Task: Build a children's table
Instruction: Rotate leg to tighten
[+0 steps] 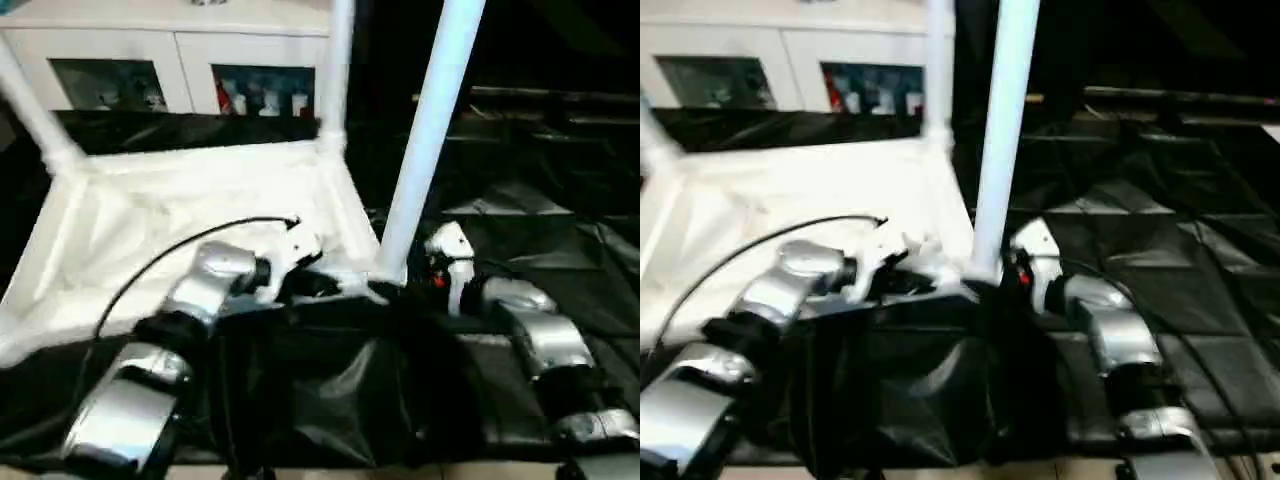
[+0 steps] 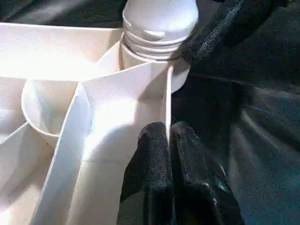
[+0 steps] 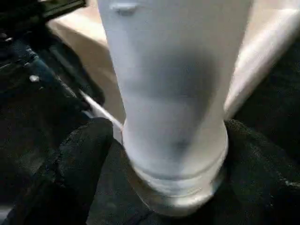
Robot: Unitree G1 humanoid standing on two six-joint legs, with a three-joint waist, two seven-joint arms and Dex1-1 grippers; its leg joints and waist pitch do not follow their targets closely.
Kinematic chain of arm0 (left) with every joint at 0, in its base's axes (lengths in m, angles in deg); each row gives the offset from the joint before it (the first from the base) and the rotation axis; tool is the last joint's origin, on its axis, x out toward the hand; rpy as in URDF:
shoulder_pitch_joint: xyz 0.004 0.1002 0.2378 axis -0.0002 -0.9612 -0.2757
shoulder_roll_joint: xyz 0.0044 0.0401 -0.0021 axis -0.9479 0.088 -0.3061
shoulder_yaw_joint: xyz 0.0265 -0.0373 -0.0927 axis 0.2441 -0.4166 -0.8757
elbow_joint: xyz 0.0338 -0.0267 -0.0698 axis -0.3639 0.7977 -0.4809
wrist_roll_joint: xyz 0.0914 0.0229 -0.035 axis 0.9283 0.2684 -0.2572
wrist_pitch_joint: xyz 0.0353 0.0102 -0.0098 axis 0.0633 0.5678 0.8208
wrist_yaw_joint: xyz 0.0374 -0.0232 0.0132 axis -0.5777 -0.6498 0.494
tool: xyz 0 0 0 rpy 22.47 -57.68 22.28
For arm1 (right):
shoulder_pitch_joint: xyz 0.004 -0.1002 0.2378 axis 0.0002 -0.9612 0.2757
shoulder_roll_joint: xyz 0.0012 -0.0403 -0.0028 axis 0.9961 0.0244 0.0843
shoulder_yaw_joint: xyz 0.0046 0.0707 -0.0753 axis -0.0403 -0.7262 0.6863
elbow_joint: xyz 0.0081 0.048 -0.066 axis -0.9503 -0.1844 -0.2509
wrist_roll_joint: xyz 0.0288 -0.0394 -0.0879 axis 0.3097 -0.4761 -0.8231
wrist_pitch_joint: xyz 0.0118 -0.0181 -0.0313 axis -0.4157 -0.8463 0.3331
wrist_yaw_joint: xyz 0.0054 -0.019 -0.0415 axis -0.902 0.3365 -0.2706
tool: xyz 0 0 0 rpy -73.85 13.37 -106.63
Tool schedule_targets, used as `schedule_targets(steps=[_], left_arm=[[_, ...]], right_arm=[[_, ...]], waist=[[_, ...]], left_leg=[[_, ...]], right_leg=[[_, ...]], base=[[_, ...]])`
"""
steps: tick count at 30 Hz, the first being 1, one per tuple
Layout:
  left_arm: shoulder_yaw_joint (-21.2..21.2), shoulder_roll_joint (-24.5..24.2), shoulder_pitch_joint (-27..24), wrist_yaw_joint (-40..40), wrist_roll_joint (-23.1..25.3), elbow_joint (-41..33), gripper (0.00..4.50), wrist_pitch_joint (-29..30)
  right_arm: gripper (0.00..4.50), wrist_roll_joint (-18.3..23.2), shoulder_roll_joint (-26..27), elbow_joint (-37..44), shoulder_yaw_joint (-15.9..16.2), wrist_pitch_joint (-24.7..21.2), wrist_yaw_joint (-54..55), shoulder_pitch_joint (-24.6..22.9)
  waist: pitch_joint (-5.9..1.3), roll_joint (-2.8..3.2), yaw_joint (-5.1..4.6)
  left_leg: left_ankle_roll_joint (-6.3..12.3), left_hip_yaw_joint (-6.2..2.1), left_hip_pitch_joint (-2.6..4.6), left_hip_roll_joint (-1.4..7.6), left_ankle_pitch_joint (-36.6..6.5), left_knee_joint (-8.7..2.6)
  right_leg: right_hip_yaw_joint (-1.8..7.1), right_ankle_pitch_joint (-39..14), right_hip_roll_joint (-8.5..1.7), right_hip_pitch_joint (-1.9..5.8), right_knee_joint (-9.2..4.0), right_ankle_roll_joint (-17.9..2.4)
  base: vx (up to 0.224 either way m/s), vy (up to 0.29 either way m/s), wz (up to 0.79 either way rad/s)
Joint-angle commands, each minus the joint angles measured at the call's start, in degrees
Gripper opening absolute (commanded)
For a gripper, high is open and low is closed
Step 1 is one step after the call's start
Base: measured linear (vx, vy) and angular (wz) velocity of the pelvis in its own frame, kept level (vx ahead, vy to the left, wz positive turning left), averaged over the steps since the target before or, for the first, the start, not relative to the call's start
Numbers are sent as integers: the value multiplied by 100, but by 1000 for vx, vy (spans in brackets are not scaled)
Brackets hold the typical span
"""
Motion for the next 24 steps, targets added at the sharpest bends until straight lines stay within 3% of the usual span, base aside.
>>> schedule_targets(steps=[1, 7, 16, 24], left_arm=[[67, 69, 2, -354, -280, -275, 0, -89], [74, -9, -28, -598, -311, -417, 0, 84], [100, 21, -103, -579, -310, -563, 0, 133], [-27, 274, 84, 359, -113, -236, 0, 92]], right_arm=[[387, 38, -56, 173, 180, -106, -363, -53], [387, -4, -167, 163, 199, -81, -513, -54], [318, 34, -115, 309, 353, -196, -594, -154], [276, -185, 183, -28, 238, -137, 213, -110]], waist=[[-384, -52, 13], [-388, -55, 36], [-402, -68, 50], [-378, -62, 9]], left_leg=[[361, -181, 180, 408, -1079, -383], [291, -178, 186, 407, -1119, -382], [377, -175, 174, 395, -940, -360], [193, -191, 196, 396, -1228, -396]], right_leg=[[234, -823, -436, 219, -399, -1418], [237, -800, -450, 214, -390, -1438], [234, -627, -443, 229, -368, -1430], [241, -1081, -452, 193, -425, -1344]], base=[[0, 0, 0], [0, 0, 0], [0, 0, 0], [0, 0, 0]])
